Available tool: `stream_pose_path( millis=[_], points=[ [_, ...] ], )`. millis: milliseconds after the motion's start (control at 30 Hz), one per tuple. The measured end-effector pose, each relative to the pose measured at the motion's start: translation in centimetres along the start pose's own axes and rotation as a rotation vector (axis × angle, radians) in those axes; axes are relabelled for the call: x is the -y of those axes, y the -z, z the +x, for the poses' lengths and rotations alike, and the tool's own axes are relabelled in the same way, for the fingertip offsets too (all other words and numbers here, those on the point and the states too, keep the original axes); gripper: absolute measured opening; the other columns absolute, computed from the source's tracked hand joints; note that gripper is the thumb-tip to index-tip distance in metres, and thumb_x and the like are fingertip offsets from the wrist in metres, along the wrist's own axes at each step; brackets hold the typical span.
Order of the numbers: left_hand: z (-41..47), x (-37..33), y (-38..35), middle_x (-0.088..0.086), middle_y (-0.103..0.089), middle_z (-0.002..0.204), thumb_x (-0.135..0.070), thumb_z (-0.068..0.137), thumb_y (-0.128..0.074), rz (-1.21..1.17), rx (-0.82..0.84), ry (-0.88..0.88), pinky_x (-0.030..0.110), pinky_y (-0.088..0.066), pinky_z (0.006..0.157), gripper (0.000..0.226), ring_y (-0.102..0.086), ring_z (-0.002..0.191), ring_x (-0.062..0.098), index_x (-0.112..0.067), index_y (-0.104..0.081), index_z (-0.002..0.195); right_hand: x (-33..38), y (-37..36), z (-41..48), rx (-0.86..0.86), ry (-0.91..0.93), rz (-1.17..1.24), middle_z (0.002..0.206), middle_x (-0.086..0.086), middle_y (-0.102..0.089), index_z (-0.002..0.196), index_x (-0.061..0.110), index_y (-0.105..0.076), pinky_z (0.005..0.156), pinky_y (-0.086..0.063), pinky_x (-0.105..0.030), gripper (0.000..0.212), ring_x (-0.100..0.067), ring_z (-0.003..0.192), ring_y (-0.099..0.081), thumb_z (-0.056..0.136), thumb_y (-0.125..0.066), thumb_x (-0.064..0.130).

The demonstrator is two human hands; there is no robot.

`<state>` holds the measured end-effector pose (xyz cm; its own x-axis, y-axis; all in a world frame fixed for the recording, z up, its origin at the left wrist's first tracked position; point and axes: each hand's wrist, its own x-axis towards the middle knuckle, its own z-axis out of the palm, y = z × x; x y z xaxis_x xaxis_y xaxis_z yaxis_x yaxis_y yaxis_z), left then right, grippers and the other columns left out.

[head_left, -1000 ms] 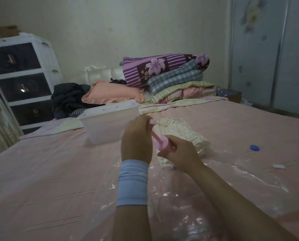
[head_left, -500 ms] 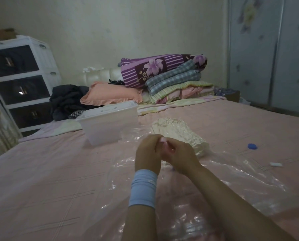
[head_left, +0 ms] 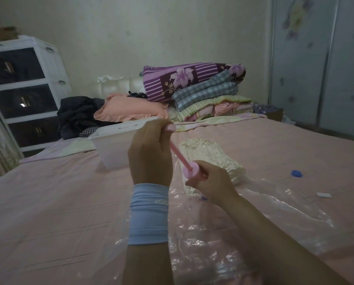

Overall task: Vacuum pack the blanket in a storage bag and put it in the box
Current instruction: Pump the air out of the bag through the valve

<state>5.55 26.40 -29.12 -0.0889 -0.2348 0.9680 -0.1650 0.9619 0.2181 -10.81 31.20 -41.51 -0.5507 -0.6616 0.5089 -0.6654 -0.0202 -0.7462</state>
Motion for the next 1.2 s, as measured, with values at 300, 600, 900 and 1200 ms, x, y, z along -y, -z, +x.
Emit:
stream_pose_path(
  millis=[300,600,900,1200],
  points=[
    [-7.1,2.5,-5.4,-0.003,-0.068,0.086,-0.025,0.091,-0.054,-0.092,0.437,0.248,0.040,-0.052,0.075,0.017,-0.061,0.080,0.018,-0.017,-0.069,0.091,1.0,0.0,-0.5,-0.046,0.081,-0.017,0.064,0.030,-0.061,0.101,0.032,-0.071,0.058,-0.037,-0.008,0.052,0.009,0.065,-0.058,0.072,-0.049,0.069],
    [-1.1,1.0,0.1,-0.001,-0.068,0.082,-0.020,0.093,-0.060,0.023,0.152,-0.001,0.020,-0.046,0.067,0.012,-0.059,0.069,0.012,-0.011,-0.070,0.093,0.7,0.1,0.1,0.015,0.021,-0.005,0.095,0.023,-0.072,0.117,0.040,-0.068,0.073,-0.047,-0.012,0.055,0.007,0.088,-0.063,0.067,-0.090,0.036],
    [-2.7,1.7,-2.3,0.000,-0.069,0.091,-0.015,0.095,-0.059,-0.081,0.005,0.061,0.033,-0.054,0.074,0.011,-0.063,0.082,0.015,-0.011,-0.069,0.097,0.2,-0.4,-0.4,0.022,0.013,-0.020,0.095,0.021,-0.072,0.116,0.036,-0.068,0.077,-0.052,-0.020,0.053,0.003,0.087,-0.065,0.068,-0.090,0.035],
    [-6.3,2.4,-3.9,-0.001,-0.069,0.080,-0.027,0.089,-0.052,-0.041,0.422,0.173,0.037,-0.053,0.069,0.022,-0.061,0.073,0.019,-0.016,-0.071,0.085,1.2,-0.3,-0.6,-0.023,0.089,-0.028,0.067,0.030,-0.061,0.100,0.034,-0.069,0.059,-0.037,-0.009,0.044,0.005,0.066,-0.058,0.072,-0.058,0.066]
  ],
)
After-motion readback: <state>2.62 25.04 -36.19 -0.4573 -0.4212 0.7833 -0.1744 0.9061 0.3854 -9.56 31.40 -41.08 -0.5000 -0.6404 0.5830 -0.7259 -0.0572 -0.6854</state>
